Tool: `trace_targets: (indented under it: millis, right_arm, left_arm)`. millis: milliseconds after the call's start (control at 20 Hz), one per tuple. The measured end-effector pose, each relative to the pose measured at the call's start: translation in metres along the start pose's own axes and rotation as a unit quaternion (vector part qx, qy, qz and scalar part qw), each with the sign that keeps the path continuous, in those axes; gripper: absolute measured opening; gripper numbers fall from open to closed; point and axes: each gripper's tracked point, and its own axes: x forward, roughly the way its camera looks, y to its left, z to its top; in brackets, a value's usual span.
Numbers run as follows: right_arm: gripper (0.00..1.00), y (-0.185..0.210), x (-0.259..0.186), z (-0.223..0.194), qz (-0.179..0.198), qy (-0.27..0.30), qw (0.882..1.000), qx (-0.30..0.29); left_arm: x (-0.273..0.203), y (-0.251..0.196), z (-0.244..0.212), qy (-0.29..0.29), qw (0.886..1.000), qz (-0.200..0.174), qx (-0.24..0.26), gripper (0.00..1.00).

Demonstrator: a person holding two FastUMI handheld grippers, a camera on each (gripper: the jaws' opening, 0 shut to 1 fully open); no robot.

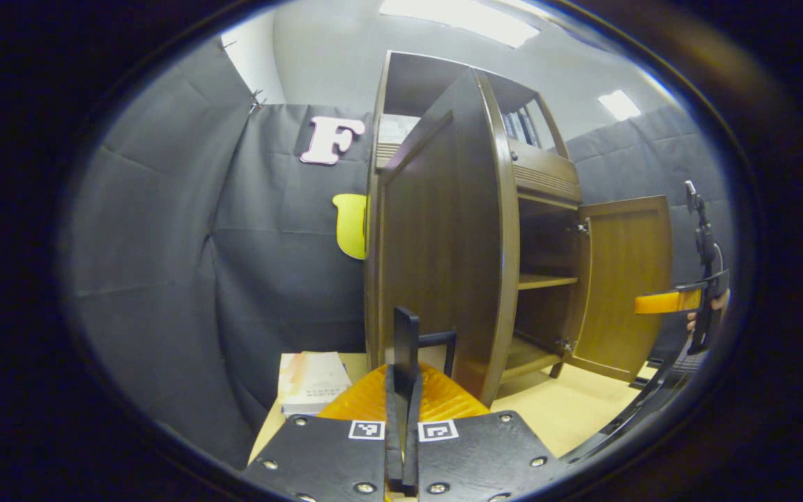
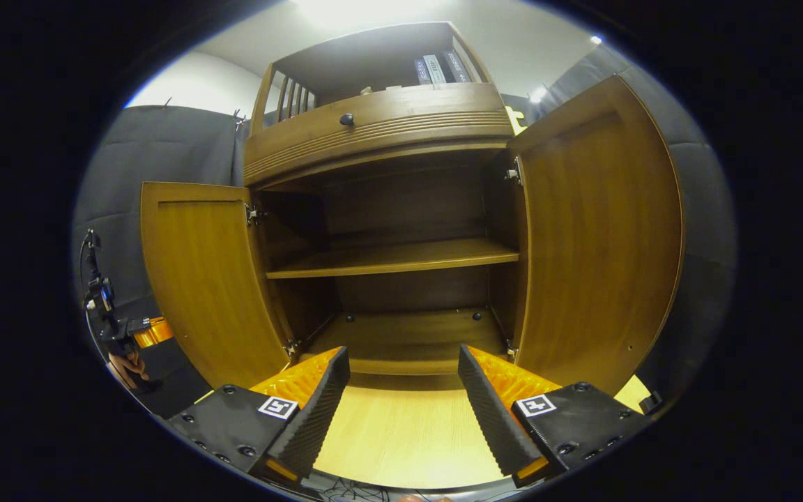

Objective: Open the right door of the double-door shoe cabinet with the right hand, and open the left door with the left hand.

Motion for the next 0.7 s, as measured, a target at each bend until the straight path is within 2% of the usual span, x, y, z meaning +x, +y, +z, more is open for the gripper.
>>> trace_targets:
  millis: [150,300,400,500,550,700]
  right_arm:
    - [0.98,-0.004,0.002,0.008,-0.004,-0.006,1.000,-0.007]
    - [0.98,-0.011,0.002,0.011,-0.009,-0.008,1.000,-0.012]
    - [0.98,-0.018,0.002,0.013,-0.013,-0.009,1.000,-0.013]
    - [0.98,-0.026,0.000,0.016,-0.019,-0.013,1.000,-0.012]
    - [0.92,-0.030,-0.001,0.016,-0.021,-0.015,1.000,-0.013]
    - [0.92,-0.048,-0.003,0.011,-0.033,-0.011,0.999,-0.022]
  left_arm:
    - [0.001,0.037,0.004,-0.002,1.000,0.018,0.004,0.02]
    - [-0.005,0.043,0.009,-0.008,1.000,0.018,-0.019,0.02]
    - [-0.014,0.042,0.009,-0.010,0.999,0.033,-0.026,0.02]
    - [-0.031,0.037,0.012,-0.009,0.998,0.056,-0.029,0.02]
    - [-0.043,0.035,0.018,-0.015,0.997,0.074,-0.031,0.02]
    - [-0.085,0.020,0.045,-0.033,0.992,0.115,-0.035,0.02]
